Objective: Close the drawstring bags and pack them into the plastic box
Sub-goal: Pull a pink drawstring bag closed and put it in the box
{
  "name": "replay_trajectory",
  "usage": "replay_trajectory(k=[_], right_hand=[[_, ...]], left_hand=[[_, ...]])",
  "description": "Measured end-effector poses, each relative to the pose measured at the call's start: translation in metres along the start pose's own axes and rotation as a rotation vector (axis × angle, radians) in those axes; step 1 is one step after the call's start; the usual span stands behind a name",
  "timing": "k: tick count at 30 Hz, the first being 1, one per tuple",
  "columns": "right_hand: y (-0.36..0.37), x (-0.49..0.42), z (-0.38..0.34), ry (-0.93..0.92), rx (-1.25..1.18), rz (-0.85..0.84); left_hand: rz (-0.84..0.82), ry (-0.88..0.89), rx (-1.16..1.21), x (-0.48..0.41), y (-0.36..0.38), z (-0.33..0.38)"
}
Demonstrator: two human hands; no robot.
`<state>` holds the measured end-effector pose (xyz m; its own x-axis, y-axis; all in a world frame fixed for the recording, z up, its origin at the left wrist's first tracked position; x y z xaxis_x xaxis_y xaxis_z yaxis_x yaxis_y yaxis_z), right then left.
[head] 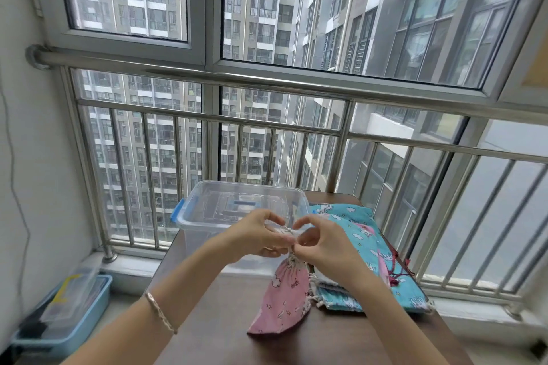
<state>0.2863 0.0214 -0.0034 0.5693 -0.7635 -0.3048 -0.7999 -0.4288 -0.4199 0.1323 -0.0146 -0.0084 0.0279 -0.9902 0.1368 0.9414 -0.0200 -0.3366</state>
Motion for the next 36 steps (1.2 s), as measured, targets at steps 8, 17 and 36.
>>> replay_trajectory(k=[8, 17, 36], right_hand=[[0.006, 0.004, -0.011, -0.083, 0.134, -0.121], [0.008, 0.005, -0.013, -0.156, 0.187, -0.181], [0.006, -0.002, 0.028, 0.324, -0.858, -0.054]], left_hand=[[-0.168, -0.106, -0.012, 0.004, -0.003, 0.003], [-0.269, -0.154, -0.100, 0.006, -0.006, 0.010], [0.010, 0.167, -0.404, 0.006, 0.005, 0.019]])
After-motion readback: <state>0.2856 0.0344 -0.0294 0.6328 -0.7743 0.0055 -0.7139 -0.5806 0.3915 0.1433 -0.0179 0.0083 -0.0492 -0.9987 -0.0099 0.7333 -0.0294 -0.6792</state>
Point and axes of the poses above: each hand's wrist, its own x-axis away from the middle knuckle, its own y-axis out of the palm, z = x × y, the point moved 4 cm from there along -x, towards the middle knuckle, and after that the axes turned 12 degrees about -x, right-handed, at the moved point
